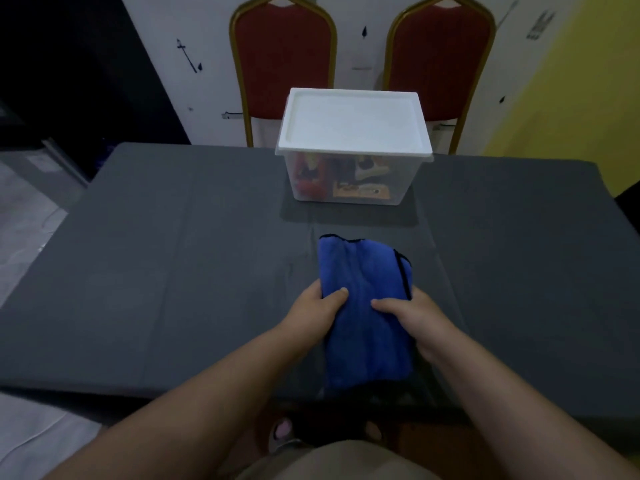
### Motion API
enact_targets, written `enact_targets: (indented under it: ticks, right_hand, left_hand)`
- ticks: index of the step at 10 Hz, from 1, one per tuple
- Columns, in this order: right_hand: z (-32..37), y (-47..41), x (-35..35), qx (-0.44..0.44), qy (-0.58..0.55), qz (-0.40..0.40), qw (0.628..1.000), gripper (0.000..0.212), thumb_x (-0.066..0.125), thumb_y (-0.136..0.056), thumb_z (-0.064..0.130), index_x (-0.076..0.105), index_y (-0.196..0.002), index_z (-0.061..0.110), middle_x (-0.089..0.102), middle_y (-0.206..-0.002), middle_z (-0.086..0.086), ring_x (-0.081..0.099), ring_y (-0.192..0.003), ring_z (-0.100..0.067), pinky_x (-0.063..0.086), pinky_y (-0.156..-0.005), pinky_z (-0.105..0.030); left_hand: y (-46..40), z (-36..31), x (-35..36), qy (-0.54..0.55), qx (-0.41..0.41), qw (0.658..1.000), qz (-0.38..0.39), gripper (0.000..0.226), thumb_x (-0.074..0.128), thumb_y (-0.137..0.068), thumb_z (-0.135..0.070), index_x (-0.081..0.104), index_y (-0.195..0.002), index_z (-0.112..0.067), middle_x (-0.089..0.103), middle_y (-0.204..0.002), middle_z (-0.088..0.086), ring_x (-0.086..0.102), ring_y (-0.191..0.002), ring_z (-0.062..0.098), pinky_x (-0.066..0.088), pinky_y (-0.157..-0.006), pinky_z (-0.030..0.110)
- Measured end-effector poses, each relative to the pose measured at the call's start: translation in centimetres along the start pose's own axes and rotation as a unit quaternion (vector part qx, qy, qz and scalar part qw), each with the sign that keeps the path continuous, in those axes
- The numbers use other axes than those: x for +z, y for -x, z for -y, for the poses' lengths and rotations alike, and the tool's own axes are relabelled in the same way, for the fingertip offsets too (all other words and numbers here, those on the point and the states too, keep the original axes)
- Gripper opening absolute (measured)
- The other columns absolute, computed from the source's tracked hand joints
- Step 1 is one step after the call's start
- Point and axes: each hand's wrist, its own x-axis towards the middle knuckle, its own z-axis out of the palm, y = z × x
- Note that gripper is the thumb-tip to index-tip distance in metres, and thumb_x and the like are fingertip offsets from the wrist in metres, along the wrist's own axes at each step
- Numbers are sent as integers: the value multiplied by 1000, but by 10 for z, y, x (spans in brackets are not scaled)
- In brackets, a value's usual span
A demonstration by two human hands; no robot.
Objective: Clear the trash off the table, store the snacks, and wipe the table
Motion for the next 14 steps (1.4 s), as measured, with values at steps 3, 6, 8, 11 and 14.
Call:
enact_targets:
  ticks: [3, 6, 8, 11, 14]
  right_hand:
    - [-24, -8, -14, -13, 163, -60, 985, 69, 69, -84, 18, 30, -141, 24, 47, -133, -3, 51, -106, -15, 46, -83, -30]
    - [-49, -7, 3, -245, 642, -17, 726, 79, 2, -82, 60, -2, -151, 23, -14, -158, -1, -10, -147, -20, -6, -115, -32]
    - [-70, -19, -8, -212, 632, 17, 745, 83, -2, -76, 68, -8, -150, 31, -27, -151, 9, -21, -141, -10, -11, -114, -31]
    - [-15, -21, 0, -268, 696, -21, 666, 84, -6, -79, 62, -5, -151, 19, -11, -160, -2, -13, -146, -17, -10, -117, -38]
    - [215, -8, 1, -331, 655, -226, 640, 62, 19, -99, 44, 4, -152, 15, -2, -161, -2, -8, -147, -18, -6, -118, -40]
  left_hand:
    - [-18, 36, -7, -171, 40, 976, -126, 64, 56, -92, -20, 21, -146, -22, 40, -141, 0, 46, -117, 13, 40, -98, 28]
    - [-12, 67, 4, -628, 128, 767, -16, 71, 22, -96, -52, -16, -148, -21, -24, -155, -5, -25, -141, 13, -17, -113, 44]
    - [-15, 76, -5, -666, 100, 739, 23, 71, 8, -91, -60, -18, -147, -25, -23, -155, -8, -31, -134, 7, -19, -109, 55]
    - [-24, 22, -6, -709, 136, 689, -63, 68, 13, -97, -50, -12, -149, -13, -17, -158, 3, -21, -144, 18, -19, -111, 47]
    - [-45, -204, -33, -696, 229, 647, -209, 61, 15, -101, -39, -6, -150, -10, -11, -159, 5, -15, -145, 22, -9, -116, 43]
